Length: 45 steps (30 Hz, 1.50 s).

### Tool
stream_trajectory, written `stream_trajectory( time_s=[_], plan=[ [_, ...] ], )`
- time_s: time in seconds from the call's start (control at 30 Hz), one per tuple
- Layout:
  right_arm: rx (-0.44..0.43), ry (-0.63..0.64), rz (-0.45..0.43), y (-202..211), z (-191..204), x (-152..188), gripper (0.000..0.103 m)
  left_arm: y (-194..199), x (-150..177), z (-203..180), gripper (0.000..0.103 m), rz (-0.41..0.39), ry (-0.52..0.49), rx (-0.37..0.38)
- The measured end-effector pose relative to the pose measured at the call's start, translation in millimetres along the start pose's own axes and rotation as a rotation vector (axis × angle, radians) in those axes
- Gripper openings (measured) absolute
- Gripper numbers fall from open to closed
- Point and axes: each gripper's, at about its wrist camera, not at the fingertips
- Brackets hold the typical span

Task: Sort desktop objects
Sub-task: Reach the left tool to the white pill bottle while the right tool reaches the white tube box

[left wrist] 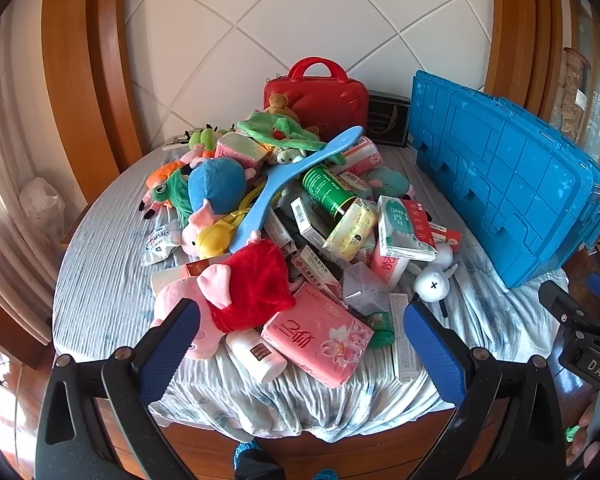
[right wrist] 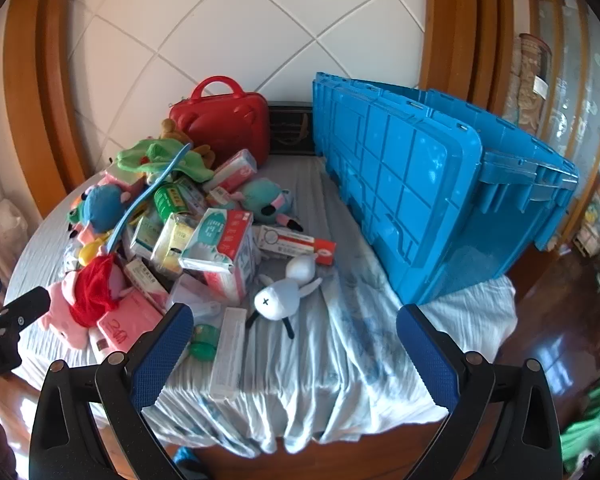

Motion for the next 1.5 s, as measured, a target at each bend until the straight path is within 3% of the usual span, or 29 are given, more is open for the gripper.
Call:
stream_trajectory(
  time_s=[0.27,0.47,0.63,0.77,0.9,1.13,1.17,1.3,1.5],
  plan=[
    [-0.012,0.005,0.019,-8.2,2.7,2.7,0.103,-6.8,3.1,19.8,0.103,0.002,0.035,-0.035],
    [-0.064,0.006,0.049,-25.6,10.5,6.3,0.103,-19.0,13.1,61.5,0.103,0.005,0.057,-0.085],
    [-0.11,0.003,0.118,-58.2,25.6,14.1,0.103,-47.9,26.5,112.6,0.103,0.065,0.091,-0.165],
    [-0.141,-0.007,0.171,-81.2,41.5,18.4,0.103,-78.0,34.6,136.1,0.103,0.128,0.115,-0.153],
    [-0.178,-0.048,0.204,-97.8,50.2,20.5,0.103,-107.6,37.7,135.6,0.103,0.18,0.079,-0.136],
    [-0.106,-0.043,0.261,-113.5,44.1,27.9,0.101,-130.0,31.3,134.6,0.103,0.212,0.061,-0.084],
    [-0.098,-0.047,0.267,-114.9,42.3,29.1,0.1,-131.0,30.9,131.7,0.103,0.221,0.059,-0.063],
    [-0.089,-0.083,0.313,-126.0,35.5,34.2,0.073,-129.7,33.2,104.4,0.103,0.225,-0.02,-0.023],
    [-0.074,-0.065,0.382,-143.0,43.8,49.6,0.072,-135.1,50.5,89.6,0.103,0.263,0.02,-0.019]
  ],
)
Point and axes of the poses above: each gripper's, at about its wrist camera, not at the fingertips, and y roughly against the way its jaws point, z to its left, x to its underside, and after that the axes turned 1 degree about -x, right-handed
